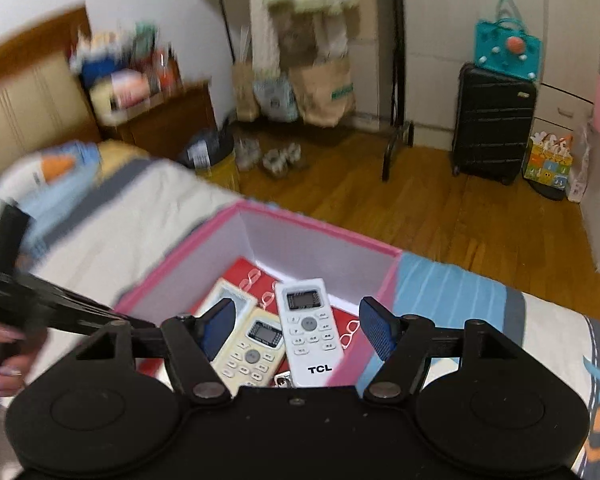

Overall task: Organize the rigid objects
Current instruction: 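Carry the white TCL remote into the pink box and release it, then grasp the small white fan remote with the red button using the right gripper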

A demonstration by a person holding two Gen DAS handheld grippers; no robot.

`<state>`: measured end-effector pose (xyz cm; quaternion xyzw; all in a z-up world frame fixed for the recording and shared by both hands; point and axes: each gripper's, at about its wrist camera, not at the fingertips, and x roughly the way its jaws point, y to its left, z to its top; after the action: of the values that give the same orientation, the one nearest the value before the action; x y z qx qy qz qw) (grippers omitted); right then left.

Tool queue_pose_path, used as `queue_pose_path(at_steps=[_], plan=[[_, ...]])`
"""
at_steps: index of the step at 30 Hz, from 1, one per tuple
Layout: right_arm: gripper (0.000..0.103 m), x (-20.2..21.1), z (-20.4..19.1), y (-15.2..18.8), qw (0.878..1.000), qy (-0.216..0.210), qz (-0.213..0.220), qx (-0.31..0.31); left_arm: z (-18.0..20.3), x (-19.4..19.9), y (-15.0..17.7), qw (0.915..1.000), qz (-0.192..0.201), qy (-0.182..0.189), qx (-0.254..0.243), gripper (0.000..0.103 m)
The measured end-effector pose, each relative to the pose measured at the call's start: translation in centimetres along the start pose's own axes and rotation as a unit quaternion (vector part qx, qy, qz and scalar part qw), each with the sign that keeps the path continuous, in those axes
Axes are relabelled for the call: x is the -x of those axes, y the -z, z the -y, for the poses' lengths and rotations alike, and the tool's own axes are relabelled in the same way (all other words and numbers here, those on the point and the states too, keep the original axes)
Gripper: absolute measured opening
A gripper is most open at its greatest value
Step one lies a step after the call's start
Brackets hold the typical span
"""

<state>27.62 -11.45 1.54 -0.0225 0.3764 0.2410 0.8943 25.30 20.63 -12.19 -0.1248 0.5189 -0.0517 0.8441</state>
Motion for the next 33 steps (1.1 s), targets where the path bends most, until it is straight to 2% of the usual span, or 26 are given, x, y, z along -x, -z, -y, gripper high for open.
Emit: queue_pose_path(at_steps=[2, 4, 6, 9, 11, 14, 16, 19, 25, 27, 29, 31, 32, 33], plan=[[0.073, 2.1, 1.1, 0.7, 1.0, -0.001, 0.012, -0.006, 0.1, 0.0, 0.0, 1.0, 0.0, -0.002, 0.001, 0.009], [0.073, 3.6, 2.1, 1.2, 1.0, 0.002, -0.003, 0.001, 0.2, 0.0, 0.0, 1.0, 0.001, -0.005, 0.0, 0.008], [0.073, 4.5, 3.5, 1.5, 1.0, 0.009, -0.026, -0.003, 0.3, 0.1, 0.0, 1.0, 0.003, -0.007, 0.001, 0.008], [0.072, 5.0, 6.5, 2.5, 0.995, 0.018, -0.083, -0.054, 0.4, 0.1, 0.0, 0.9999, 0.005, -0.012, 0.004, 0.008], [0.07, 4.1, 8.5, 3.6, 0.987, 0.04, -0.132, -0.077, 0.5, 0.1, 0.0, 0.9999, 0.006, -0.014, 0.008, 0.007], [0.07, 2.3, 11.8, 5.7, 0.977, 0.073, -0.163, -0.12, 0.5, 0.3, 0.1, 0.9998, 0.008, -0.015, 0.008, 0.007], [0.069, 1.2, 14.3, 7.3, 0.967, 0.073, -0.169, -0.174, 0.6, 0.3, 0.1, 0.9998, 0.008, -0.016, 0.005, 0.007], [0.068, -0.3, 17.5, 9.9, 0.946, 0.074, -0.178, -0.259, 0.8, 0.4, 0.1, 0.9998, 0.009, -0.019, 0.002, 0.007], [0.068, -3.0, 19.9, 12.5, 0.917, 0.074, -0.193, -0.34, 1.1, 0.7, 0.0, 0.9995, 0.017, -0.026, -0.005, 0.007], [0.068, -3.7, 19.8, 12.3, 0.921, 0.086, -0.18, -0.336, 1.1, 0.7, 0.0, 0.9995, 0.017, -0.026, -0.006, 0.007], [0.068, -4.5, 18.8, 11.8, 0.933, 0.102, -0.171, -0.301, 1.1, 0.7, 0.1, 0.9995, 0.017, -0.026, -0.005, 0.006], [0.063, -5.5, 17.8, 11.5, 0.943, 0.125, -0.173, -0.257, 1.1, 0.7, 0.1, 0.9995, 0.018, -0.026, -0.004, 0.006], [0.054, -5.8, 17.1, 11.4, 0.946, 0.139, -0.177, -0.231, 1.1, 0.7, 0.1, 0.9994, 0.019, -0.027, -0.005, 0.006], [0.051, -6.1, 16.4, 11.3, 0.95, 0.157, -0.182, -0.201, 1.2, 0.7, 0.1, 0.9994, 0.019, -0.027, -0.006, 0.006]])
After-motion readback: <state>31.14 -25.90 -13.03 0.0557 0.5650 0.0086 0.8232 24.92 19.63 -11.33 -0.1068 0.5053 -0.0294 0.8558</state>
